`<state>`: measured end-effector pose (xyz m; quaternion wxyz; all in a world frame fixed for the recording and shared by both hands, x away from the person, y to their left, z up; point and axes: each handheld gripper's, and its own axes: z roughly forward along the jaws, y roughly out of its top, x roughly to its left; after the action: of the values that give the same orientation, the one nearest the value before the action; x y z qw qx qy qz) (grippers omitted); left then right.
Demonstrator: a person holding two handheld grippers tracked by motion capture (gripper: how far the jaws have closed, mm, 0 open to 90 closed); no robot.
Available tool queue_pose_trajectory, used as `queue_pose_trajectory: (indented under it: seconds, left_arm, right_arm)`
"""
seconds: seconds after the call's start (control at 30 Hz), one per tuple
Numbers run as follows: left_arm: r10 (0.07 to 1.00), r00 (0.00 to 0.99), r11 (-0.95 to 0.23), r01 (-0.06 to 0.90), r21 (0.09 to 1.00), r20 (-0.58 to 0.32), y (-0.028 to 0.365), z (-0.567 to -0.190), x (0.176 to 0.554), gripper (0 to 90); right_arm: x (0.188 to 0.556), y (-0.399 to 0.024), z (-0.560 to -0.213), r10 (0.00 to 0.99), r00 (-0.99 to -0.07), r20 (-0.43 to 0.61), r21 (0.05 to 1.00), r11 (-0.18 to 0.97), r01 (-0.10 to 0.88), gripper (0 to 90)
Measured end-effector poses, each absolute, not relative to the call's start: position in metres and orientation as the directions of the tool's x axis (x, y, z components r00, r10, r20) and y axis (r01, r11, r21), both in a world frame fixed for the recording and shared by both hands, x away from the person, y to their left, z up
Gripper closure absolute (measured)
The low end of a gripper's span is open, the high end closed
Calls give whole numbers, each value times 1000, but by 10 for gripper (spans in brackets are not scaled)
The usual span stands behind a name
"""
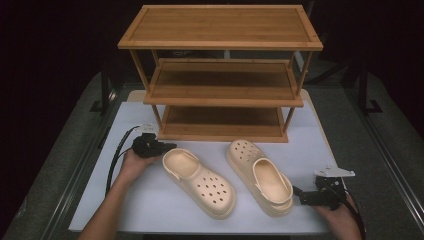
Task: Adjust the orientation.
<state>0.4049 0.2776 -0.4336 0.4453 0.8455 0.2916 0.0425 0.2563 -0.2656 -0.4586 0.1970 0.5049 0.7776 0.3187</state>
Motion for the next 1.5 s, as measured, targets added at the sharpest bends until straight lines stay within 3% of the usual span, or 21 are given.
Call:
queue_pose_trajectory:
  seconds: [0.93, 1.27, 1.5]
  left_arm:
    - [509, 847, -469, 422, 776, -153, 308, -429, 324, 900]
    - [491, 864, -431, 353, 830, -113, 307, -395, 331, 690]
    - [360, 930, -489, 250, 836, -67, 273, -378, 326, 617]
  right_arm:
    - [256, -266, -458, 910, -414, 14, 694, 289, 659, 32]
    - [256, -266, -459, 911, -413, 15, 695, 287, 659, 32]
    - [256, -266, -459, 911, -413, 15, 695, 288, 659, 31]
